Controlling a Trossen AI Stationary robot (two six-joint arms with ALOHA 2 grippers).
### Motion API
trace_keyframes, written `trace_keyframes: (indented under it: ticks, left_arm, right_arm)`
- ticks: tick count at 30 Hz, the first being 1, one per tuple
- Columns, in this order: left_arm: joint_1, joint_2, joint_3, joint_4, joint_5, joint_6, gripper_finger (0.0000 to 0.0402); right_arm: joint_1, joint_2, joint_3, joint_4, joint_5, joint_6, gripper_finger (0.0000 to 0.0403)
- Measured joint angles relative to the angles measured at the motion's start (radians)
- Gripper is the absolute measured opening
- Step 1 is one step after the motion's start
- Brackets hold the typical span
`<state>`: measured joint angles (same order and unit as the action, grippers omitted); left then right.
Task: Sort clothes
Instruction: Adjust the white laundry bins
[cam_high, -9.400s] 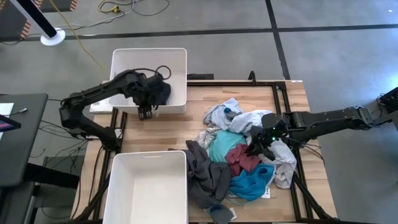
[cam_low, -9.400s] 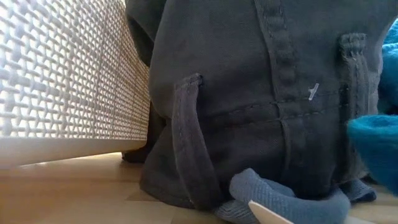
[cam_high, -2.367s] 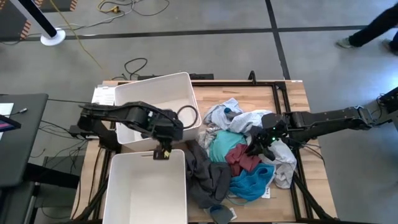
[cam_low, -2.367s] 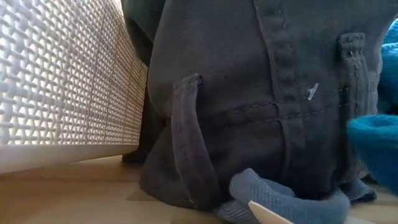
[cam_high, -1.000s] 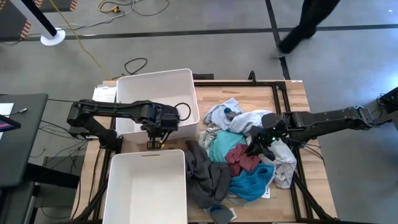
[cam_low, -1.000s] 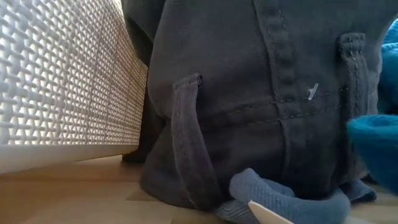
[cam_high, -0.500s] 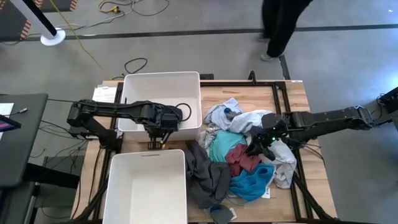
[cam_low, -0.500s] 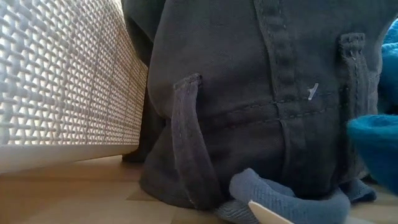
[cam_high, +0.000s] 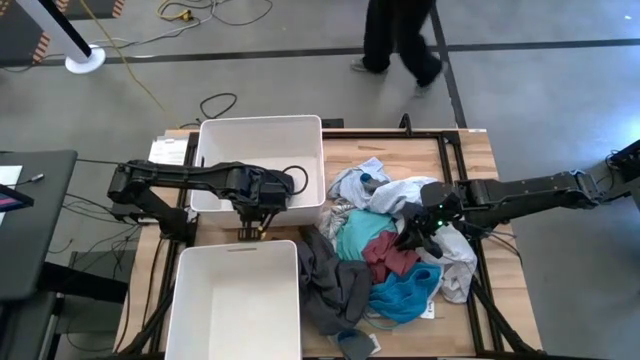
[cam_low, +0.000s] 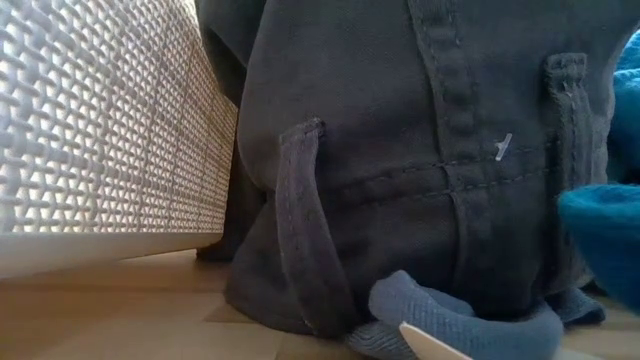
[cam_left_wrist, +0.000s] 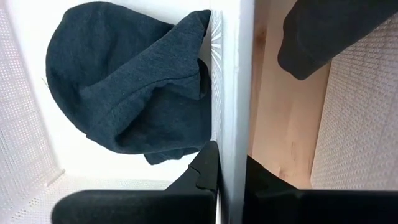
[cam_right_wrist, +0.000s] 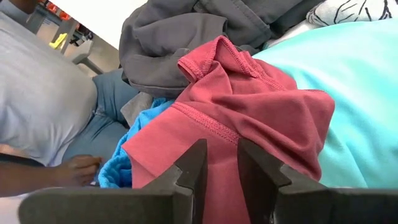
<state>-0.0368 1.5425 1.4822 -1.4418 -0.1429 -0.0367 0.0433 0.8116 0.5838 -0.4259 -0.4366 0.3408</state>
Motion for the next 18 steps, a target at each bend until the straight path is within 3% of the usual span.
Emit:
trace_keyframes:
  ticks: [18]
  left_arm:
    - [0.0, 0.0, 0.0, 0.026, -0.002, 0.039, 0.0005]
  right_arm:
    - [0.0, 0.0, 0.0, 0.0, 0.0, 0.0, 0.0107]
